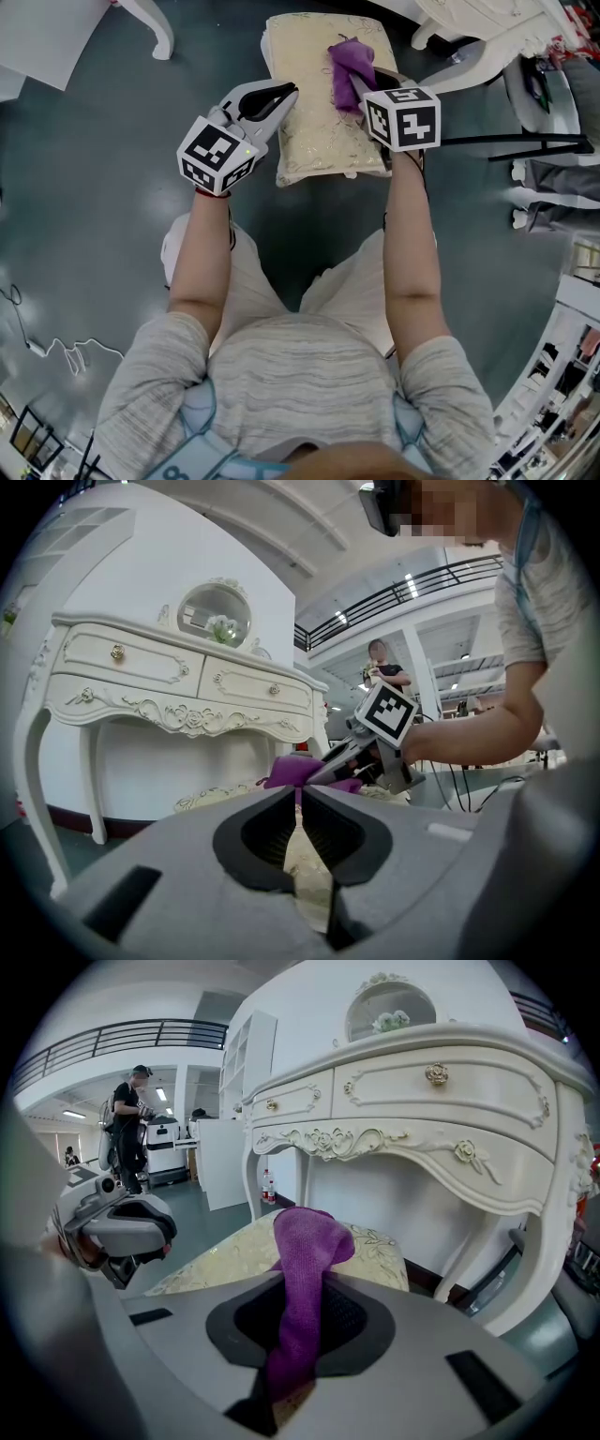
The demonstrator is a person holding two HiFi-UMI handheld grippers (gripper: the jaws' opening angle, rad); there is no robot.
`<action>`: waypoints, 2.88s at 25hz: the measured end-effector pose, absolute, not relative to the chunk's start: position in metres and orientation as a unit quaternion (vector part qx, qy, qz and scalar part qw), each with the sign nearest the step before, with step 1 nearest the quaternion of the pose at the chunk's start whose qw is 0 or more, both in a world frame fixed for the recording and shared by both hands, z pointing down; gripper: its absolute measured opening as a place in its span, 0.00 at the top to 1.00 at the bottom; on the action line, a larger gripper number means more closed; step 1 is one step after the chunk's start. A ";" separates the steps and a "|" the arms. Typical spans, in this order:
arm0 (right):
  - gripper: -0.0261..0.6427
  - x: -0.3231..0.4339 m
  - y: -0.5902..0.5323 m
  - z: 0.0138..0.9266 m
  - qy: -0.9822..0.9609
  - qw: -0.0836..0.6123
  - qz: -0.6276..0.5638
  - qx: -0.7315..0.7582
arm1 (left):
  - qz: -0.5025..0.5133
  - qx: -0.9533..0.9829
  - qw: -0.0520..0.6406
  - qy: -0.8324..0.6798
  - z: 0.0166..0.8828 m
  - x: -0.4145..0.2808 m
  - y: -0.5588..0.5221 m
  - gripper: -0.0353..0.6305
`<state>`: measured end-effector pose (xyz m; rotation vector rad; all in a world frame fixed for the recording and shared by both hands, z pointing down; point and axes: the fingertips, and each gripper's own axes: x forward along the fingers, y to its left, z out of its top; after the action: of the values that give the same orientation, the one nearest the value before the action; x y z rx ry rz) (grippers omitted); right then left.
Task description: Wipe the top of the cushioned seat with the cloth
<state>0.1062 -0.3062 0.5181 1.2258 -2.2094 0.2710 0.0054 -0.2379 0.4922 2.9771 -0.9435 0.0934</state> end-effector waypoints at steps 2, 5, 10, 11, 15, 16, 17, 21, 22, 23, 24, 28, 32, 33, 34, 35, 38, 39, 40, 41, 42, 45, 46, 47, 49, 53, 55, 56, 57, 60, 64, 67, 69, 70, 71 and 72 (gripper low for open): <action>0.87 0.114 -0.307 0.518 -0.829 0.296 0.103 0.464 | 0.031 0.953 0.010 -0.301 0.493 0.006 -0.239 0.93; 0.87 0.126 -0.307 0.518 -0.825 0.296 0.105 0.470 | 0.030 0.953 0.010 -0.300 0.492 0.007 -0.240 0.92; 0.87 0.144 -0.307 0.519 -0.817 0.303 0.105 0.479 | 0.035 0.955 0.010 -0.295 0.497 0.010 -0.241 0.93; 0.87 0.147 -0.306 0.519 -0.816 0.303 0.105 0.481 | 0.036 0.955 0.010 -0.294 0.497 0.011 -0.240 0.92; 0.88 0.161 -0.305 0.520 -0.809 0.306 0.105 0.491 | 0.037 0.956 0.009 -0.291 0.498 0.012 -0.239 0.92; 0.88 0.165 -0.305 0.520 -0.807 0.307 0.105 0.494 | 0.036 0.956 0.009 -0.291 0.498 0.012 -0.239 0.93; 0.87 0.169 -0.304 0.520 -0.805 0.307 0.106 0.497 | 0.036 0.956 0.009 -0.291 0.498 0.012 -0.240 0.92; 0.87 0.184 -0.301 0.521 -0.798 0.307 0.113 0.507 | 0.036 0.956 0.010 -0.289 0.499 0.013 -0.241 0.93; 0.87 0.188 -0.300 0.521 -0.797 0.307 0.114 0.508 | 0.035 0.957 0.010 -0.289 0.499 0.013 -0.241 0.93; 0.87 0.191 -0.299 0.521 -0.795 0.307 0.114 0.510 | 0.036 0.957 0.010 -0.288 0.499 0.013 -0.242 0.93; 0.87 0.194 -0.298 0.521 -0.794 0.308 0.114 0.511 | 0.036 0.957 0.010 -0.288 0.499 0.013 -0.242 0.93; 0.87 0.202 -0.293 0.522 -0.792 0.312 0.113 0.512 | 0.038 0.957 0.012 -0.287 0.501 0.014 -0.243 0.93; 0.88 0.210 -0.286 0.524 -0.790 0.318 0.110 0.513 | 0.035 0.957 0.012 -0.288 0.501 0.013 -0.245 0.93; 0.87 0.212 -0.283 0.524 -0.790 0.320 0.109 0.512 | 0.035 0.957 0.013 -0.288 0.502 0.013 -0.245 0.92; 0.88 0.214 -0.280 0.524 -0.789 0.322 0.107 0.512 | 0.036 0.957 0.014 -0.287 0.502 0.013 -0.245 0.93; 0.88 0.216 -0.277 0.524 -0.788 0.325 0.106 0.512 | 0.036 0.957 0.014 -0.287 0.502 0.013 -0.245 0.93; 0.88 0.220 -0.264 0.525 -0.787 0.334 0.096 0.510 | 0.034 0.958 0.013 -0.285 0.502 0.013 -0.245 0.93; 0.88 0.221 -0.259 0.525 -0.785 0.339 0.090 0.511 | 0.033 0.958 0.013 -0.285 0.502 0.013 -0.244 0.93; 0.88 0.222 -0.254 0.525 -0.783 0.345 0.083 0.511 | 0.032 0.958 0.013 -0.284 0.502 0.013 -0.244 0.92; 0.88 0.222 -0.250 0.525 -0.780 0.352 0.075 0.512 | 0.032 0.958 0.013 -0.284 0.501 0.013 -0.244 0.93; 0.88 0.222 -0.246 0.524 -0.778 0.358 0.067 0.513 | 0.031 0.958 0.013 -0.284 0.501 0.012 -0.244 0.93; 0.88 0.217 -0.236 0.523 -0.774 0.364 0.057 0.514 | 0.030 0.959 0.015 -0.283 0.501 0.012 -0.243 0.92; 0.88 0.215 -0.233 0.523 -0.773 0.365 0.055 0.516 | 0.030 0.959 0.015 -0.282 0.501 0.012 -0.243 0.93; 0.88 0.212 -0.231 0.522 -0.771 0.367 0.052 0.518 | 0.030 0.959 0.014 -0.281 0.501 0.012 -0.242 0.92; 0.88 0.204 -0.228 0.522 -0.768 0.371 0.045 0.520 | 0.032 0.959 0.013 -0.280 0.501 0.011 -0.242 0.93; 0.88 0.189 -0.225 0.522 -0.766 0.371 0.046 0.523 | 0.031 0.959 0.014 -0.282 0.502 0.010 -0.242 0.92; 0.88 0.184 -0.225 0.522 -0.764 0.367 0.051 0.528 | 0.032 0.959 0.014 -0.281 0.502 0.010 -0.242 0.93; 0.88 0.182 -0.225 0.522 -0.763 0.368 0.051 0.529 | 0.032 0.959 0.015 -0.280 0.503 0.009 -0.242 0.93; 0.88 0.179 -0.225 0.523 -0.761 0.371 0.049 0.530 | 0.032 0.959 0.015 -0.280 0.503 0.009 -0.242 0.93; 0.88 0.171 -0.225 0.523 -0.757 0.380 0.043 0.530 | 0.034 0.959 0.017 -0.281 0.505 0.006 -0.244 0.93; 0.88 0.159 -0.223 0.523 -0.756 0.375 0.053 0.534 | 0.036 0.958 0.016 -0.283 0.505 0.002 -0.245 0.93; 0.88 0.146 -0.221 0.523 -0.762 0.370 0.058 0.528 | 0.036 0.959 0.016 -0.281 0.505 0.003 -0.245 0.92; 0.88 0.136 -0.220 0.523 -0.767 0.368 0.057 0.522 | 0.036 0.959 0.016 -0.279 0.505 0.004 -0.245 0.93; 0.88 0.132 -0.220 0.523 -0.769 0.367 0.057 0.520 | 0.036 0.960 0.016 -0.279 0.506 0.004 -0.245 0.92; 0.88 0.127 -0.219 0.523 -0.771 0.365 0.056 0.518 | 0.035 0.960 0.016 -0.278 0.506 0.004 -0.245 0.92; 0.88 0.123 -0.218 0.523 -0.774 0.363 0.056 0.516 | 0.034 0.960 0.017 -0.278 0.506 0.004 -0.245 0.93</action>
<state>0.1229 -0.2183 0.5231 1.3281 -1.9924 0.1433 0.0038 -0.2453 0.5056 2.9837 -0.8654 0.1050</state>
